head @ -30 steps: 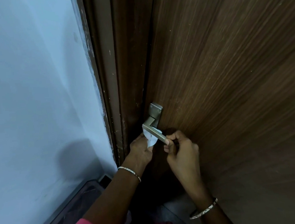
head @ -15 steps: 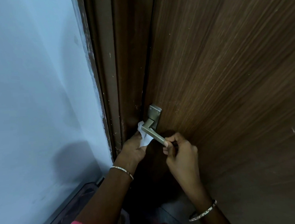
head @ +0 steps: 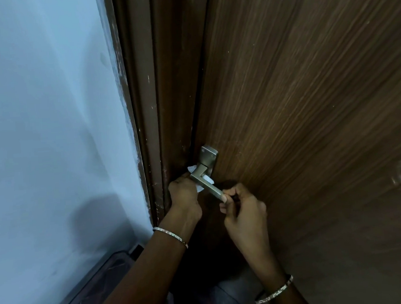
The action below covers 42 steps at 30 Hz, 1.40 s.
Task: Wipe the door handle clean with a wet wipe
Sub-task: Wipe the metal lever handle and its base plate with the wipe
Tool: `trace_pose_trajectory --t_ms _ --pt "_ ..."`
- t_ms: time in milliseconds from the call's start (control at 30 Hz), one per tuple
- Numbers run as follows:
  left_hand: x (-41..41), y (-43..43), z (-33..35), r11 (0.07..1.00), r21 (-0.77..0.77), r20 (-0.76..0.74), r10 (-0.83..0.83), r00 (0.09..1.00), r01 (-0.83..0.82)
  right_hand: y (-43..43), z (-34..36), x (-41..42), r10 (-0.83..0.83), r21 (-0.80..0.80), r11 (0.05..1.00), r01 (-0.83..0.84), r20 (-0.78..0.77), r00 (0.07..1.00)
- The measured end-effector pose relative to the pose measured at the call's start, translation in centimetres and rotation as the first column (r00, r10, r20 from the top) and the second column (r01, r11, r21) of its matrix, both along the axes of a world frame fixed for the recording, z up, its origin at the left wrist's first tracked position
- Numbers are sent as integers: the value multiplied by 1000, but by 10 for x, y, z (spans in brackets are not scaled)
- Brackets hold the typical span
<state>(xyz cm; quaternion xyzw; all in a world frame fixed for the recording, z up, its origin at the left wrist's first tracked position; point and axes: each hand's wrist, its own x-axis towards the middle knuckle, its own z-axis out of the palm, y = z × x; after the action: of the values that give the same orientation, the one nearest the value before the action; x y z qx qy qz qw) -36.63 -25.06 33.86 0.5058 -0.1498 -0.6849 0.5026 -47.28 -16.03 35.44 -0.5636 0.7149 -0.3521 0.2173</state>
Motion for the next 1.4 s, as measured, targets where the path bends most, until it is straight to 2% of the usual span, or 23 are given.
trace_pose_trajectory --t_ms 100,233,300,367,433,533,733,867,967,1200,1300,1400 --pt "-3 0 -5 994 15 -87 112 990 -111 0 -1 1 -10 -18 1000 10 -3 1000" --pt "-7 3 1 976 -49 -116 206 972 -213 0 0 0 -14 -35 999 14 -2 1000" --pt "-8 4 5 959 -114 20 264 964 -260 0 0 0 -15 -52 999 14 -6 1000" --pt "-10 7 6 950 -251 308 262 915 -187 0 1 1 -15 -47 999 14 -6 1000" --pt "-13 14 9 914 -401 519 283 806 -62 0 1 2 -7 -28 1000 7 -11 1000" --pt "-10 16 17 854 -518 681 386 623 36 1 3 1 -3 -27 1000 2 -44 999" --pt "-4 9 39 766 -629 712 501 491 130 2 3 3 -20 -23 1000 19 -35 999" --pt "-4 4 49 664 -721 664 583 468 196 2 3 4 -37 -41 999 34 -55 998" --pt "-6 6 46 637 -739 654 597 465 220 3 4 4 -39 -49 998 36 -58 998" --pt "-11 6 33 718 -665 734 578 357 206 3 1 4 -36 -79 996 34 -19 999" --pt "-12 5 28 793 -579 796 498 344 192 2 2 4 -33 -79 996 32 -4 999" --pt "-11 8 23 811 -553 811 471 347 191 2 2 4 -37 -82 996 36 -7 999"
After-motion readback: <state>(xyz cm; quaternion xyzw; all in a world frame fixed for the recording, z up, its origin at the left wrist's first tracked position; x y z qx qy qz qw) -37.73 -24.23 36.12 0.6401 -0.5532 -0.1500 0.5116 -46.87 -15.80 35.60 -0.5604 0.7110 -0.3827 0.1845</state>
